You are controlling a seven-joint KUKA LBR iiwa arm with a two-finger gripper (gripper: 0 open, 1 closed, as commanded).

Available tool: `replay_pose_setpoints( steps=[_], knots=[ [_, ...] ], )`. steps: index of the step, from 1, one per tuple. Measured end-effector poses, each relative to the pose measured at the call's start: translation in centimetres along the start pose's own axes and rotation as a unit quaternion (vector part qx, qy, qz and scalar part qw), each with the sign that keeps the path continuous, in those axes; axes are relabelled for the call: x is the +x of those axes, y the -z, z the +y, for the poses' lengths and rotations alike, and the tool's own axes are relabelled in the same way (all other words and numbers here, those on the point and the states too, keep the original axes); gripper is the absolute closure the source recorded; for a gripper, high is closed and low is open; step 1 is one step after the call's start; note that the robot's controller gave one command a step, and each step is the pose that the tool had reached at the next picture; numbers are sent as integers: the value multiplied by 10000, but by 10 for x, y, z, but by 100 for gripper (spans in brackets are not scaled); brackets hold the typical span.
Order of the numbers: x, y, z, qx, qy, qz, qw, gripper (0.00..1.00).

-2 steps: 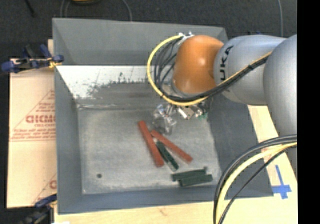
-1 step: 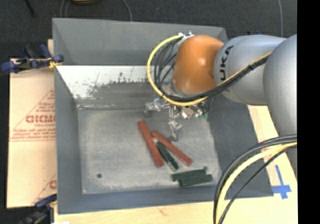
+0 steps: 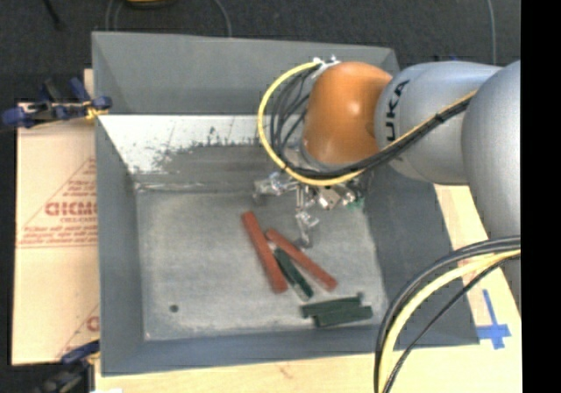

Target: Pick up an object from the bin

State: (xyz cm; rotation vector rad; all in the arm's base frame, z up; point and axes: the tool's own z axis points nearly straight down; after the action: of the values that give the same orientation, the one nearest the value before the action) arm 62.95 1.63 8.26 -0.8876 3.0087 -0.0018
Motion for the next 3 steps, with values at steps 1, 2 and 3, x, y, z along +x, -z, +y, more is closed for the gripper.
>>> replay_pose_setpoints(
  steps=[1,2,3],
  knots=[
    [22,-1,34,21,558,-16,9984,0],
    [34,-6,75,-10,2313,-4,9729,100],
    [34,-6,75,-8,2316,-3,9728,0]
  ],
)
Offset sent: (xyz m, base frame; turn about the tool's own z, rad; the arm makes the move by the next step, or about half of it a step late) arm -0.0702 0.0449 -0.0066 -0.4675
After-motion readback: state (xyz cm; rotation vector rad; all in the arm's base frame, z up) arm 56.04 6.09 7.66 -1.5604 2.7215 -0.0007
